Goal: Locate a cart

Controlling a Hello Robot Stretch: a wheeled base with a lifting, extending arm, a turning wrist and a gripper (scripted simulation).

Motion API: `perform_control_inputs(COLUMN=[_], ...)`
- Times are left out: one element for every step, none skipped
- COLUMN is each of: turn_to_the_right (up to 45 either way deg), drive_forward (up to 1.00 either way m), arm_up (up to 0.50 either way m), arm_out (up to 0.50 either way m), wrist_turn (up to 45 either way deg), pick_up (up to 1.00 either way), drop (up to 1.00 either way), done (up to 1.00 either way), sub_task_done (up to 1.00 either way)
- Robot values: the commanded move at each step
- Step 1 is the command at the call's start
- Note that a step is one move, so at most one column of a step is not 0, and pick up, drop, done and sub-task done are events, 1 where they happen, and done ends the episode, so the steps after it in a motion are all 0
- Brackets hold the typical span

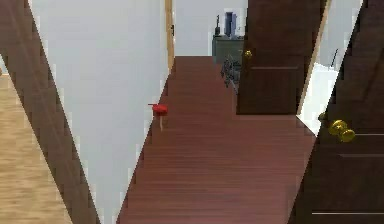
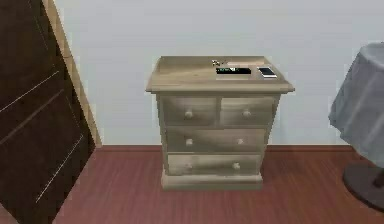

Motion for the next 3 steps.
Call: perform_control_inputs(turn_to_the_right=[6.0, 0.0, 0.0], drive_forward=[0.0, 1.0, 1.0], arm_up=[0.0, 0.0, 0.0], arm_out=[0.0, 0.0, 0.0], wrist_turn=[0.0, 0.0, 0.0], pick_up=[0.0, 0.0, 0.0], drop=[0.0, 0.0, 0.0], done=[0.0, 0.0, 0.0], sub_task_done=[0.0, 0.0, 0.0])
